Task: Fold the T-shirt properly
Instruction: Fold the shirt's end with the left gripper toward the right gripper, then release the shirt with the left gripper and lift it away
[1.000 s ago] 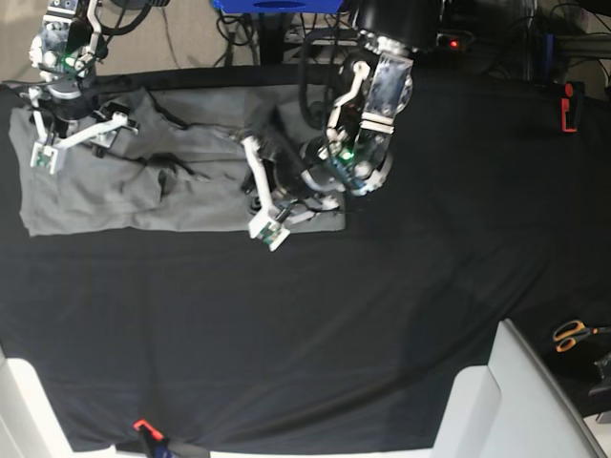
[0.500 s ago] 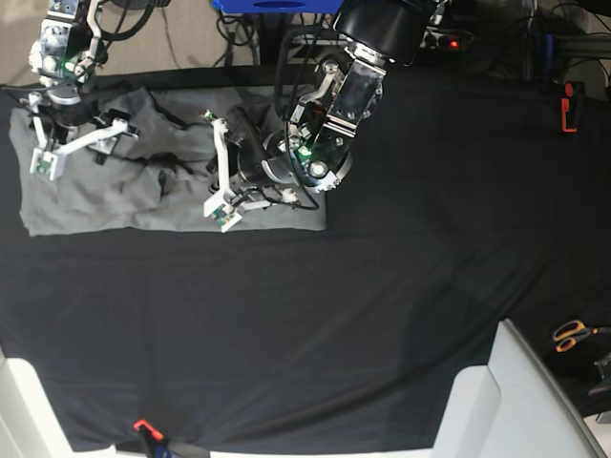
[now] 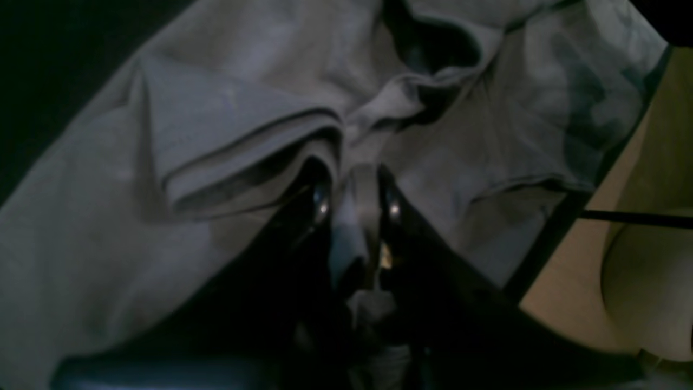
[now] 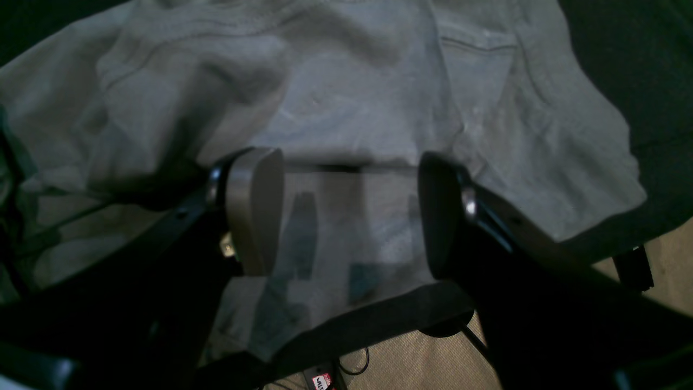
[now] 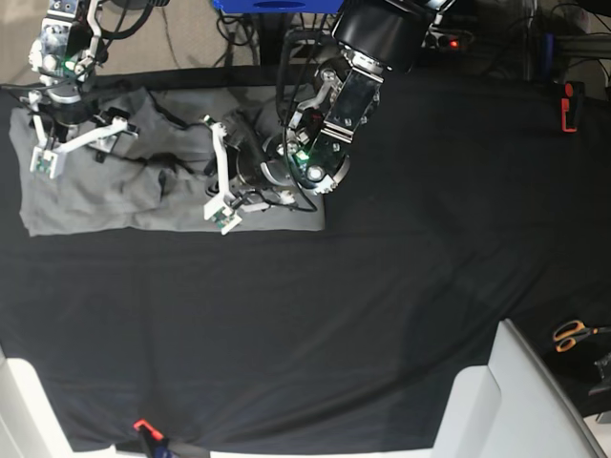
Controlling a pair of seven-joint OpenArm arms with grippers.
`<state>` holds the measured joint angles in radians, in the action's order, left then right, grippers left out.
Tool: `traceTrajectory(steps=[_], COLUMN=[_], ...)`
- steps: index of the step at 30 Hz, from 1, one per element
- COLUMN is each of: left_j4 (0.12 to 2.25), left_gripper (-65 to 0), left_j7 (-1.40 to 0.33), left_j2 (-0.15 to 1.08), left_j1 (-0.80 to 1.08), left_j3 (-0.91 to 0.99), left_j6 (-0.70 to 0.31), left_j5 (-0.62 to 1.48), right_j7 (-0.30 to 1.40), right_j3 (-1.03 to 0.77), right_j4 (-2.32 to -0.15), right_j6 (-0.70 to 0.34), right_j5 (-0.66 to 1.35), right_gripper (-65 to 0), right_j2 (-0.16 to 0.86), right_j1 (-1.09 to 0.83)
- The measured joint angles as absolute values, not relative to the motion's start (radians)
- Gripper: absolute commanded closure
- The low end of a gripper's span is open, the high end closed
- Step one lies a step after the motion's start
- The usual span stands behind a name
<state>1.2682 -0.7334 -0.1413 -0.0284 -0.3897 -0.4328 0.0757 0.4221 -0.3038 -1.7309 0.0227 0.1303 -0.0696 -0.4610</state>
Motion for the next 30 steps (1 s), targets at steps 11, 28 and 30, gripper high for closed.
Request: traceTrajectory(steps=[11, 28, 30], left_j4=[1.523, 1.814, 1.812], left_gripper=[-65.0, -58.7, -38.2], left_j7=[-0.759, -0.873, -0.874], left_j2=[-0.136, 0.263, 0.298], left_j1=[-0.017, 0.286, 0.328], left_j3=[-0.390, 0.161, 0.249], left_j6=[-0.434, -0.441, -0.441], left_j5=[0.075, 0.079, 0.078], right_j7=[0.426, 0.408, 0.422], right_j3=[-0.189, 0.180, 0.193], right_j4=[-1.772, -1.853, -1.786], right_j6=[0.026, 0.033, 0.023], right_j5=[0.130, 0.345, 0.360], right_gripper=[-37.2, -37.1, -37.1], right_j2=[-0.066, 0.033, 0.030], right_j1=[-0.481, -0.607, -0.585])
